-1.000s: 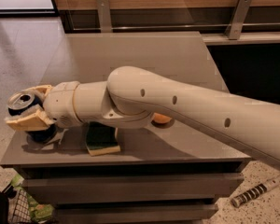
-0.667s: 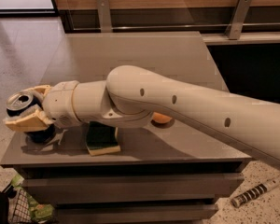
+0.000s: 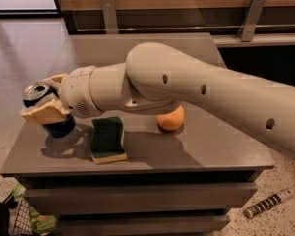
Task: Knock pepsi can over
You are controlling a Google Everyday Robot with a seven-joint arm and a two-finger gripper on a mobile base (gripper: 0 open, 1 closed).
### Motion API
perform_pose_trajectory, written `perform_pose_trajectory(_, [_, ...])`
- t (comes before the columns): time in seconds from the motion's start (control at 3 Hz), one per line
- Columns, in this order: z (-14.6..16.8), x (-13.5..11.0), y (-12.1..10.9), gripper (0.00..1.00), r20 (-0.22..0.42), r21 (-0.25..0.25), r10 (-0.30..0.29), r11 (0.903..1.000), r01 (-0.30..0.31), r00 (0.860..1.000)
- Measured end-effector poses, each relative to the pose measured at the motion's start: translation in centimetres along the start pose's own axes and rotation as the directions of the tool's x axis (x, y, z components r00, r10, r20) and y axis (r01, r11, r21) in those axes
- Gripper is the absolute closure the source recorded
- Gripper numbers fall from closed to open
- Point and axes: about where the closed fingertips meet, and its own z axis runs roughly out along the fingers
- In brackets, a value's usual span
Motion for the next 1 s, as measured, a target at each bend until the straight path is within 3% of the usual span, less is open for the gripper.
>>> perform_pose_trajectory(0.33, [-2.2, -0.7, -1.5, 1.00, -0.066, 0.037, -0.001, 0.9993, 0.003, 0.998])
perform_pose_trajectory(0.67, [-3.4, -1.6, -3.3, 1.00, -0.162, 0.086, -0.019, 0.9958, 0.033, 0.987])
perform_pose_trajectory(1.0, [-2.8, -2.5, -4.6, 1.00, -0.257, 0.102, -0.042, 0.9923, 0.070, 0.966])
